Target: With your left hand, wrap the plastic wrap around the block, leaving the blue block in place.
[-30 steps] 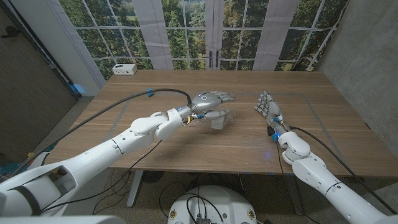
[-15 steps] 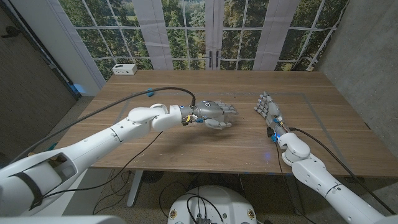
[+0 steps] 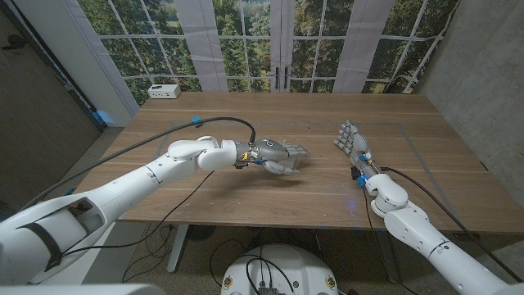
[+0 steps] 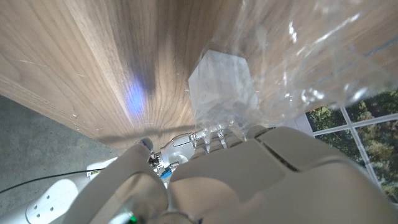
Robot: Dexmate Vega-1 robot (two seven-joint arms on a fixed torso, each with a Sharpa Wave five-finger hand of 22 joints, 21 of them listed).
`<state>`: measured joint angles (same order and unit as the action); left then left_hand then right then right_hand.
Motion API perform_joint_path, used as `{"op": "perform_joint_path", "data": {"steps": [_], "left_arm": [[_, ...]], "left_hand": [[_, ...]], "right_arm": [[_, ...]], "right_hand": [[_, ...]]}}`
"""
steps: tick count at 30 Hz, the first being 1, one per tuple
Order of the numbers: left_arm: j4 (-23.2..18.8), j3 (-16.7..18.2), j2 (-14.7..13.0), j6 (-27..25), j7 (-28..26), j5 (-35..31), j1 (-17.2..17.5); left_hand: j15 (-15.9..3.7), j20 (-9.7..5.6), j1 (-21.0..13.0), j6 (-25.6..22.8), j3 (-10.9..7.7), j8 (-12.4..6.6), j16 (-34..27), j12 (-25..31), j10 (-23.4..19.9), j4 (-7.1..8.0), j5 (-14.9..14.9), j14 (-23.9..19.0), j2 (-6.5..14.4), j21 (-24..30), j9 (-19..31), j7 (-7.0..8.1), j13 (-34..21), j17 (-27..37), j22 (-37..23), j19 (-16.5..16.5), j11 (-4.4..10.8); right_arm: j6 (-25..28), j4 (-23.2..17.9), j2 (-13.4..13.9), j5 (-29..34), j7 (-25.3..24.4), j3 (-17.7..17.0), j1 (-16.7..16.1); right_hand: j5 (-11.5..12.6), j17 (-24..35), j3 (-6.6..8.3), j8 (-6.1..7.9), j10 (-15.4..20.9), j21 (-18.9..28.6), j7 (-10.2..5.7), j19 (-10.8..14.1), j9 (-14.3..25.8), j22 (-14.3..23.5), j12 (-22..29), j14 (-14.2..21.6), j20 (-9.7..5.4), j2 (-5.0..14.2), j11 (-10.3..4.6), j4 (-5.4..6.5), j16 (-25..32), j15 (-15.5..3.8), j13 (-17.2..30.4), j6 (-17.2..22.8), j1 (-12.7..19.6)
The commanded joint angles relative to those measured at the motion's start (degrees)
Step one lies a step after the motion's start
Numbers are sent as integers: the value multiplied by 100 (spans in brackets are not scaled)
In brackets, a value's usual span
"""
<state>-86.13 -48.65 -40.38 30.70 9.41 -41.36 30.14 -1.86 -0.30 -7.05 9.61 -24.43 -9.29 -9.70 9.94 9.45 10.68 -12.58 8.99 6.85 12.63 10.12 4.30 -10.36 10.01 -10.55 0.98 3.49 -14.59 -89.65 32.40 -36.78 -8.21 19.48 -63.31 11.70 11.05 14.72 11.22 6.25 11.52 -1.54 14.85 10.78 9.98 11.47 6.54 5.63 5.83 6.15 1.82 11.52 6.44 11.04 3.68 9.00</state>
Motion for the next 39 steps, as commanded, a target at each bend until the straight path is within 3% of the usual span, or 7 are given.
{"op": "perform_joint_path", "data": {"steps": [1,7,13,18,29,34,39], "left_arm": [[1227,7,363,653,-27,1195,-116],[1503,-32,466,658,315,1628,-171],[1261,-31,400,590,332,1447,-192],[791,139,277,436,-155,1074,-7],[-211,541,-8,-328,-1565,37,661],[-908,817,-148,-1171,-2225,-359,1270],[-1658,939,-345,-2117,-2331,-906,1757]], "left_hand": [[-31,-4,136,476,-6,2,-11,6,249,-14,-58,169,341,-12,6,42,-14,12,-11,89,55],[-23,-4,185,731,-31,-5,-19,13,394,-44,-77,221,325,-19,4,97,-15,5,-9,86,41],[39,47,188,698,-44,-56,-33,45,393,-80,-84,209,291,-13,2,144,-14,-3,-6,56,-4],[107,182,136,606,-61,-111,-28,64,429,-185,-81,229,200,-25,-4,211,-13,-20,0,57,-59],[465,810,-240,227,-115,-219,-107,214,216,-682,60,23,-123,-134,2,299,-21,-20,-26,450,-60],[400,921,-495,-686,-156,-358,-174,459,-726,-1048,152,-631,-231,0,7,443,-41,-10,-52,212,-115],[259,991,-904,-1782,-308,-516,-232,660,-1657,-1526,215,-1292,-236,50,28,301,-84,6,-63,37,-142]], "right_arm": [[74,-18,42,-8,23,-2,56],[100,-40,51,-14,-20,-17,35],[55,-61,53,-20,-38,-50,3],[37,-47,49,-33,-4,-48,5],[44,-47,75,-41,57,-41,20],[58,-38,94,-83,107,-50,14],[-8,31,95,-135,244,-48,16]], "right_hand": [[26,11,2,-2,38,8,-9,11,13,26,6,53,-1,-16,23,31,-6,9,32,14,-11],[26,11,-1,-2,50,7,-15,8,13,26,10,52,-2,-22,45,32,-6,5,32,13,-13],[25,10,-4,-3,60,5,-13,4,13,26,12,57,-4,-27,55,33,-5,9,31,11,-15],[25,10,-4,-5,60,5,-12,3,12,26,11,56,-7,-28,66,34,-6,11,31,7,-16],[23,9,-7,-9,45,5,-21,3,12,26,4,55,-4,-33,50,37,-7,9,30,-4,-19],[22,9,-10,-10,36,5,-19,2,12,26,0,57,-4,-37,42,39,-6,6,30,-7,-22],[21,10,-12,-11,33,5,-24,0,12,26,-2,56,-10,-38,32,41,-7,4,30,-9,-24]]}}
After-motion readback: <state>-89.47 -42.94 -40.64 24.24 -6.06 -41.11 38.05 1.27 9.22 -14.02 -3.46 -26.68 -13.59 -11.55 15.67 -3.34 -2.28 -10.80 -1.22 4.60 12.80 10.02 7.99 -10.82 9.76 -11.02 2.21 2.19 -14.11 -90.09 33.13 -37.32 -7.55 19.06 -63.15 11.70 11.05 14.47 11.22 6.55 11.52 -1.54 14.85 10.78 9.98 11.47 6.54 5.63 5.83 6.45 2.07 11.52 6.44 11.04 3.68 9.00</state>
